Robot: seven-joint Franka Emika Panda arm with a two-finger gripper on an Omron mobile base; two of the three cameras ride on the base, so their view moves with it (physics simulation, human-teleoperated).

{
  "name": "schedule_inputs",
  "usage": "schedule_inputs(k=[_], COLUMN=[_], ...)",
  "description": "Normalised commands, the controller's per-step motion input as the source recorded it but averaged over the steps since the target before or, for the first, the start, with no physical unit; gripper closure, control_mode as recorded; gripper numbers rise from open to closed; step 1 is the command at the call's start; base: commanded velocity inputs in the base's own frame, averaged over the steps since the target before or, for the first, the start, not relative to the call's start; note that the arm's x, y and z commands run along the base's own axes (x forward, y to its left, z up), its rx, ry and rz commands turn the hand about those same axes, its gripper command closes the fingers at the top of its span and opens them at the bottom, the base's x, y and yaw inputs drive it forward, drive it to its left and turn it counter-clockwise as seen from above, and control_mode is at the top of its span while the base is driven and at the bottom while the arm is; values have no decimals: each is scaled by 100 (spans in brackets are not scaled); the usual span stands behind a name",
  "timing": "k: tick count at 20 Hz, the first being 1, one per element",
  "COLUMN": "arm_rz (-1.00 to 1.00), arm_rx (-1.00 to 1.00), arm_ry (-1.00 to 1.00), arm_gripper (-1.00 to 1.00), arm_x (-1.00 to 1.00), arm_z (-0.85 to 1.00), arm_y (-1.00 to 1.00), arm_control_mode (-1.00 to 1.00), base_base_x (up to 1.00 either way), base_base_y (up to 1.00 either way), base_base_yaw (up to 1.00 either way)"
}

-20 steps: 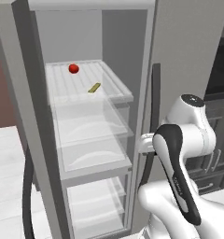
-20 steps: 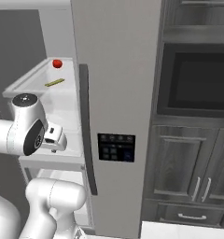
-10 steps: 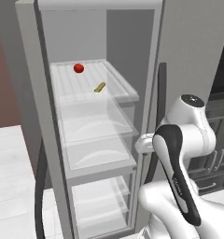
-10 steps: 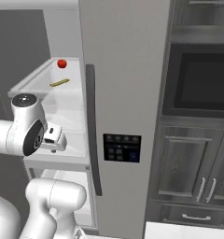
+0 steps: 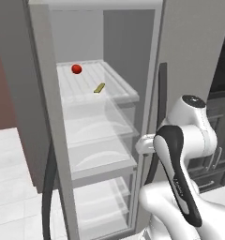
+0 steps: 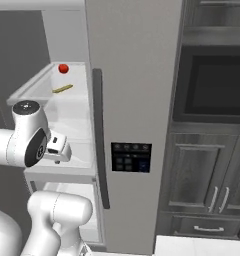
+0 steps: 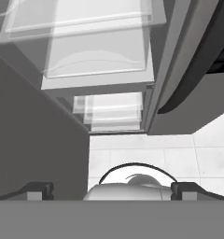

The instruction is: Pick the egg and butter from the fridge and place them by the bowl for mixing.

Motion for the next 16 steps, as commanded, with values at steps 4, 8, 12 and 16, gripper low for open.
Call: schedule_inputs(k=[4,8,12,16], arm_rz=[0,0,0,0], arm_rx=[0,0,0,0], arm_ry=[0,0,0,0], arm_gripper=[-100,-100,-100,-100], arm_x=[0,0,0,0], arm_z=[0,0,0,0], arm_y=[0,0,0,0], arm_control_mode=[100,100,100,100], base_base_x=[-25,-27,-20,-19], base_base_y=[32,25,14,17], base_base_yaw=[1,25,36,42])
